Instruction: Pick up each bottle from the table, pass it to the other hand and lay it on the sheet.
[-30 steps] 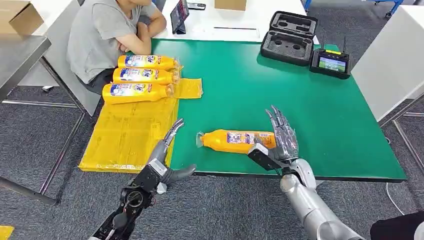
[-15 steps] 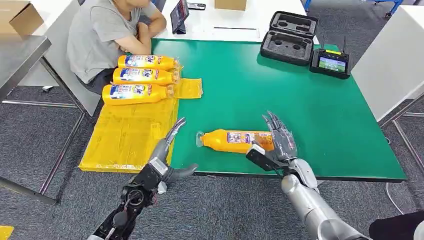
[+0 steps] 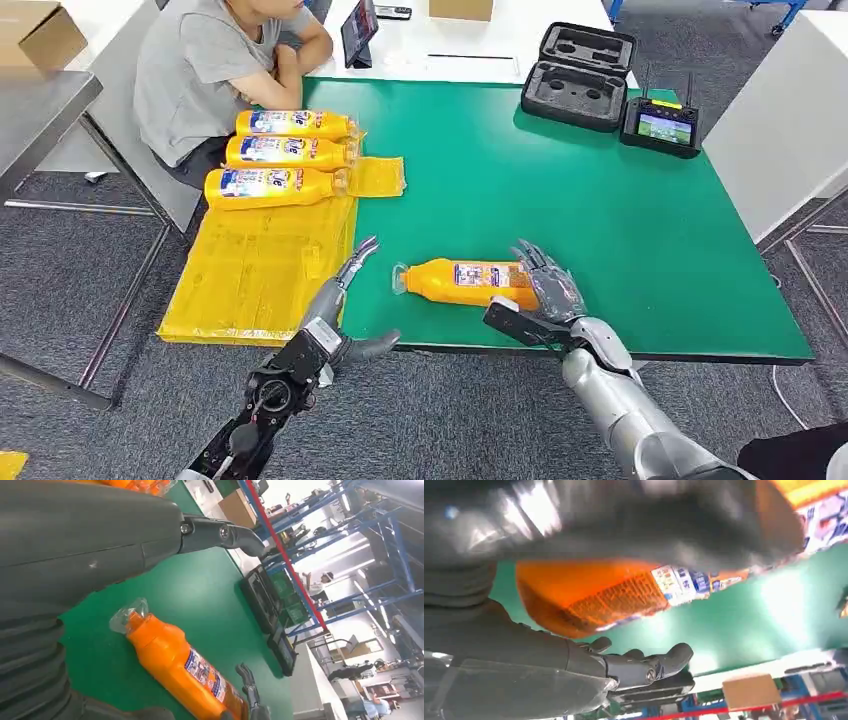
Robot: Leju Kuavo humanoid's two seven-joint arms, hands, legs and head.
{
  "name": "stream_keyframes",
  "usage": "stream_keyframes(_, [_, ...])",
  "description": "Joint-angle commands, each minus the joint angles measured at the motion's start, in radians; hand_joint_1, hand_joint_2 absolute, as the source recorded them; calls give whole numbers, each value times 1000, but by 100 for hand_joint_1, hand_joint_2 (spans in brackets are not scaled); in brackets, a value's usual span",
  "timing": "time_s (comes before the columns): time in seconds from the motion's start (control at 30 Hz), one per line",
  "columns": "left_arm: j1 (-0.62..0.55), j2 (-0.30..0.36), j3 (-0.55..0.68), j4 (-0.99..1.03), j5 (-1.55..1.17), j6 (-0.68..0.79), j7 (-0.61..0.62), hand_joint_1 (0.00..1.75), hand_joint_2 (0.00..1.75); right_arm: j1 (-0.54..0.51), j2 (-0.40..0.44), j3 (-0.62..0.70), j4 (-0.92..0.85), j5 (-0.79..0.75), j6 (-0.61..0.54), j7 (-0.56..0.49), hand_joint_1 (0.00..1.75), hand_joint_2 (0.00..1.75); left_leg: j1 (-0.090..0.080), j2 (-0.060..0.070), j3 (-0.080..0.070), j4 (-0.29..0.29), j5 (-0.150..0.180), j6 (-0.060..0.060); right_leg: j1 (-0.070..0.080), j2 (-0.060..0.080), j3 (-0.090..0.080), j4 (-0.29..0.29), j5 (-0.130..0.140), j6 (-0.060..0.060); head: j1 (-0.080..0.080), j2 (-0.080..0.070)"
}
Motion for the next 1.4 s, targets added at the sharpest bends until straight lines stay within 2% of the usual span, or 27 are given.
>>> stream_keyframes(0.03, [-43,27,-43,47,2,-2,0,0,175,-38,3,14,58,4,-4,0,0,175,0,1,1,0,0,-1,0,0,1,0,0,-1,0,0])
stream_keyframes(0.73, [-56,37,-65,46,34,4,0,0,175,-59,0,-3,75,82,-27,27,0,175,0,2,1,0,-1,-1,0,1,0,1,0,-1,0,0])
stream_keyframes(0.77, [-55,38,-66,45,34,5,0,0,175,-59,0,-3,76,85,-29,34,0,0,0,2,2,1,-2,-2,0,2,1,2,-1,-2,0,0])
stream_keyframes(1.1, [-51,38,-84,32,42,-1,0,0,175,-69,-15,-29,88,95,7,83,0,0,0,2,1,1,-1,-1,0,1,1,1,-1,-2,0,0])
stream_keyframes(1.2, [-48,36,-88,28,40,-1,0,0,175,-67,-26,-37,92,95,14,83,0,0,2,4,4,6,-5,-4,2,3,3,6,-4,-6,0,0])
stream_keyframes(1.23, [-49,34,-84,32,43,1,0,0,175,-67,-25,-40,94,97,13,89,0,0,0,1,1,1,-1,-1,0,1,1,1,-1,-2,0,0])
stream_keyframes(1.4, [-41,33,-75,37,51,3,0,0,175,-79,-22,-45,103,104,31,96,0,0,0,2,2,1,-2,-2,0,2,2,1,-2,-3,0,0])
